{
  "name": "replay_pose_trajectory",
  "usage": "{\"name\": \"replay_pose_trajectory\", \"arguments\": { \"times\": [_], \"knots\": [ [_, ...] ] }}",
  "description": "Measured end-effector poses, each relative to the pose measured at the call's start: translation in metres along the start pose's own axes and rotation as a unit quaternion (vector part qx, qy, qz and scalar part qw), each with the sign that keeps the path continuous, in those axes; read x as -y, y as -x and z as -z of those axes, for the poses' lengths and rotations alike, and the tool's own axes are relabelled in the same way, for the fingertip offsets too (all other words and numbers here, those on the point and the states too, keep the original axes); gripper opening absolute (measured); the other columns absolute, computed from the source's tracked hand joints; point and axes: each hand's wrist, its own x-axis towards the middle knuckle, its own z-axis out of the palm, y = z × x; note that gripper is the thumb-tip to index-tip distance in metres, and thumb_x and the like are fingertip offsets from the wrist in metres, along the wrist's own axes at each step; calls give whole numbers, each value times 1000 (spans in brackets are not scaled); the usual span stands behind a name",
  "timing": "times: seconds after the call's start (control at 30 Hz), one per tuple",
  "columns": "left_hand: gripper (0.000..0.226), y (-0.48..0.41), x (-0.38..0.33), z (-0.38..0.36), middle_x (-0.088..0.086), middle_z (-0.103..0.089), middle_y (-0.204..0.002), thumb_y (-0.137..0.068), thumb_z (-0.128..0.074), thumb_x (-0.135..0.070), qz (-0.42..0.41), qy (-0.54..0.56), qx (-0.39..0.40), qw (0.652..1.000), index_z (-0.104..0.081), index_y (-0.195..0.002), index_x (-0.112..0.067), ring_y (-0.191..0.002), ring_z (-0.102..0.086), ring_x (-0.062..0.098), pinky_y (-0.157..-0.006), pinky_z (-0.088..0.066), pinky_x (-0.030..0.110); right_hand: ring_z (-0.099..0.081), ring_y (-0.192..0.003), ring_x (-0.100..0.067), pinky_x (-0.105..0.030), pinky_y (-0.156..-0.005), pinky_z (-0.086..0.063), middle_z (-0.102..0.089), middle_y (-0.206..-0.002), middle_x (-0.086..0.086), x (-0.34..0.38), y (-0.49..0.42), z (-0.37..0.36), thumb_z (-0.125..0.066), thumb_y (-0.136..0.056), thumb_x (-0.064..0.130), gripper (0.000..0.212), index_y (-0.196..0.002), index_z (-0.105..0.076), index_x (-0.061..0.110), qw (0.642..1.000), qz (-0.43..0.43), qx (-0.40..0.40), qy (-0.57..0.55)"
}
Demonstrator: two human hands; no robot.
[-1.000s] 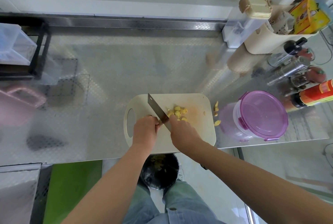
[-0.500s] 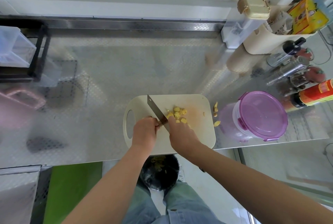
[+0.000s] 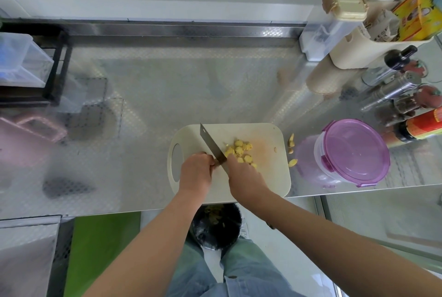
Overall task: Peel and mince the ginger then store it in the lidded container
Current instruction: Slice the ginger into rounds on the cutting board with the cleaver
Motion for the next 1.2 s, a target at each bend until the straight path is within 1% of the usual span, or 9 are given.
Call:
{"name": "replay_pose_trajectory", "arguments": {
  "times": [0.13, 0.27, 0.37, 0.43, 0.53, 0.67, 0.87, 1.03, 1.2],
  "knots": [
    [22, 1, 0, -1, 8, -68, -94, -95, -55, -20, -3, 8, -3, 1000, -75, -95, -10, -88, -62, 30, -71, -49, 39, -46, -69, -23, -34, -60, -38, -48, -80, -3, -6, 4, 1, -43, -92, 0, 32, -120, -36, 14, 1000, 6, 0, 9],
    [21, 2, -1, -1, 9, -67, -88, -94, -55, -15, -10, 15, -14, 1000, -74, -88, -9, -83, -60, 29, -64, -44, 35, -53, -77, -27, -34, -60, -36, -59, -96, -11, 10, -14, 10, -41, -91, -2, 36, -124, -33, 11, 1000, 20, -1, 8],
    [22, 2, -1, 0, 9, -67, -87, -92, -53, -12, 2, 8, -10, 1000, -72, -82, -8, -81, -58, 28, -63, -42, 34, -54, -77, -29, -34, -58, -33, -52, -88, -7, 17, -24, 12, -40, -90, -4, 29, -115, -35, 11, 1000, 15, -6, -1],
    [21, 2, 0, 0, 8, -68, -90, -92, -54, -12, 0, 9, -9, 1000, -74, -86, -10, -84, -60, 28, -67, -46, 37, -53, -77, -28, -34, -58, -34, -48, -85, -6, 14, -19, 12, -40, -91, -3, 30, -117, -35, 11, 1000, 12, -6, -6],
    [21, 1, 0, 0, 6, -68, -95, -94, -54, -16, -5, -1, -2, 1000, -74, -95, -12, -89, -61, 28, -73, -49, 38, -53, -80, -26, -34, -62, -37, -57, -95, -10, 2, -6, 7, -42, -92, 0, 37, -125, -33, 14, 1000, 9, 7, -2],
    [20, 0, -1, -1, 6, -68, -96, -94, -55, -17, -11, -3, -3, 1000, -74, -97, -12, -89, -61, 28, -72, -49, 38, -47, -74, -23, -34, -63, -39, -59, -97, -9, -2, -2, 9, -42, -92, 1, 32, -121, -35, 14, 1000, 3, 13, 4],
    [22, 2, -2, 0, 8, -67, -89, -93, -54, -13, -20, 2, -16, 1000, -75, -88, -11, -82, -60, 28, -64, -42, 33, -50, -76, -27, -33, -58, -33, -47, -86, -5, 16, -22, 14, -40, -92, -1, 25, -113, -36, 11, 1000, 12, -4, -10],
    [18, 2, 0, -1, 7, -68, -91, -92, -58, -12, -23, 12, -14, 1000, -76, -92, -13, -84, -61, 29, -69, -50, 40, -59, -91, -31, -34, -63, -36, -60, -100, -12, 4, -5, 9, -42, -91, -2, 43, -130, -32, 11, 1000, 12, 5, 8],
    [21, 2, -2, -1, 8, -68, -93, -93, -54, -13, -22, -1, -11, 1000, -75, -95, -12, -86, -60, 29, -68, -47, 38, -60, -88, -29, -33, -61, -38, -59, -97, -11, 8, -10, 9, -43, -91, -2, 37, -125, -34, 11, 1000, 10, -1, 9]
  ]
}}
